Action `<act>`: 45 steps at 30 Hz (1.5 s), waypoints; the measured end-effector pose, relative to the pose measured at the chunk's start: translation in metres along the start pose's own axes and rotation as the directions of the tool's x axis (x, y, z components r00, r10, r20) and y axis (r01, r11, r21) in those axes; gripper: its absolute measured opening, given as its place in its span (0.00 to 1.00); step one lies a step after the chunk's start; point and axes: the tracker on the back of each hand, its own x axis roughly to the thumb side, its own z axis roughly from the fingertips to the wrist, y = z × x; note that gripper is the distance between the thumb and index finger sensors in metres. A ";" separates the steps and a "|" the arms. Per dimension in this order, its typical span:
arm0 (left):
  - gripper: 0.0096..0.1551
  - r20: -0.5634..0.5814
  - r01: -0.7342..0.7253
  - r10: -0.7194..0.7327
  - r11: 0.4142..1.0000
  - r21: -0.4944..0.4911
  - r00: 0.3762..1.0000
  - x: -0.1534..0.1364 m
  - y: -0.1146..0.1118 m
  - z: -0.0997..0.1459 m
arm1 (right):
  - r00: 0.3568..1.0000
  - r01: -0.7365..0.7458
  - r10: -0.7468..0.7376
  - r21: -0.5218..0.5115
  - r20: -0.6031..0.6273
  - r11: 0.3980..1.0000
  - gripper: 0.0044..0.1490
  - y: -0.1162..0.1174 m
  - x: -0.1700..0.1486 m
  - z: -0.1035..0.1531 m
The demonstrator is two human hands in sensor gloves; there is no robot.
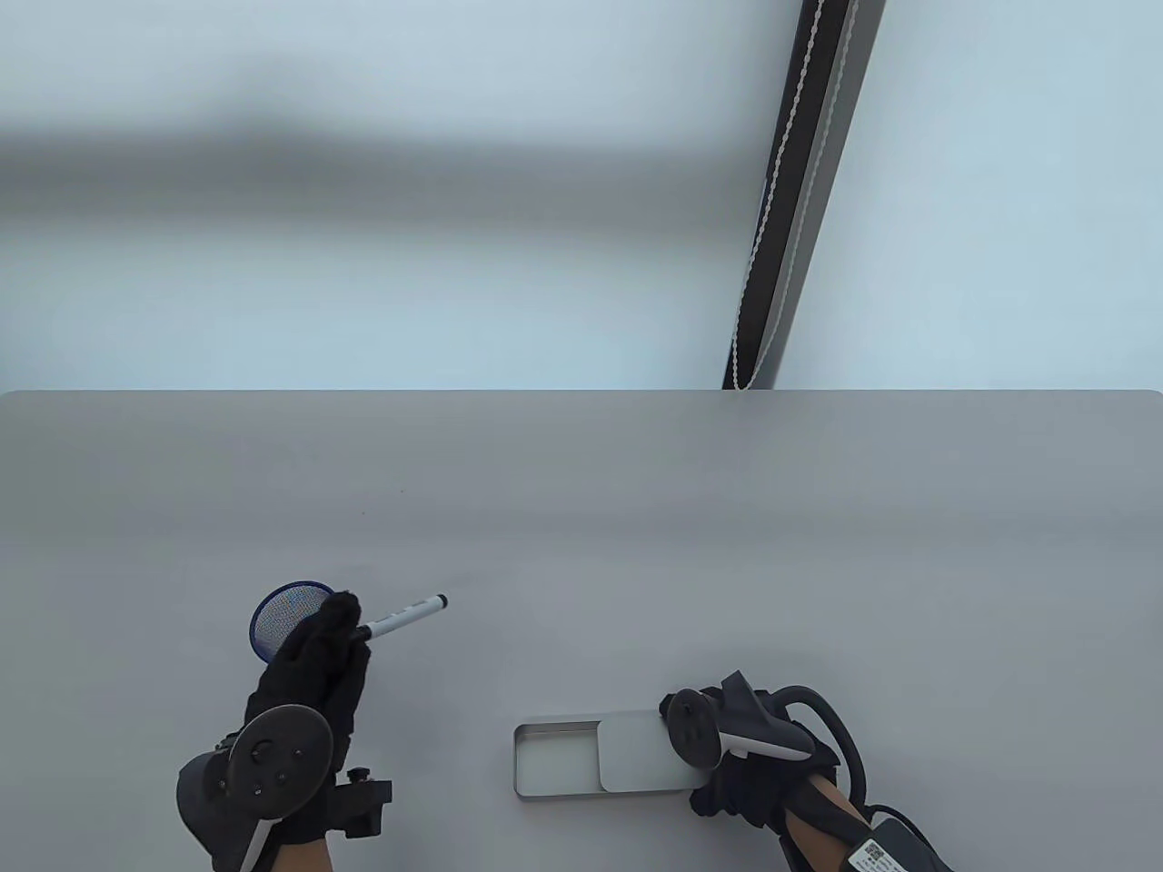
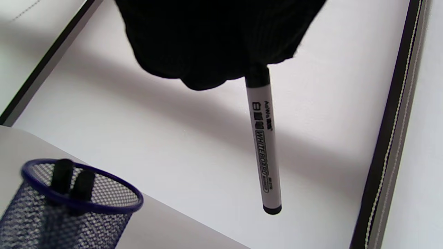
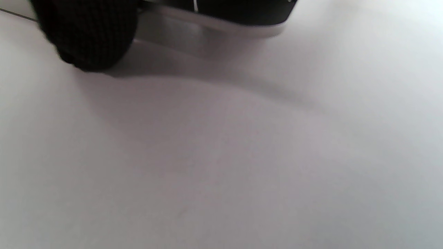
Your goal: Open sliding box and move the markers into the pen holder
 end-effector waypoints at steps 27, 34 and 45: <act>0.26 -0.064 0.542 -0.543 0.840 -0.037 0.837 -0.005 -0.056 -0.003 | 1.000 -0.002 0.002 0.002 0.000 1.000 0.48 0.000 0.000 0.001; 0.25 -0.067 0.557 -0.564 0.825 -0.101 0.823 -0.015 -0.071 -0.007 | 1.000 -0.004 0.004 0.002 0.002 1.000 0.48 0.000 0.000 0.001; 0.25 -0.082 0.561 -0.586 0.801 -0.209 0.806 -0.026 -0.083 -0.010 | 1.000 -0.001 0.001 0.003 0.003 1.000 0.48 0.000 0.000 0.001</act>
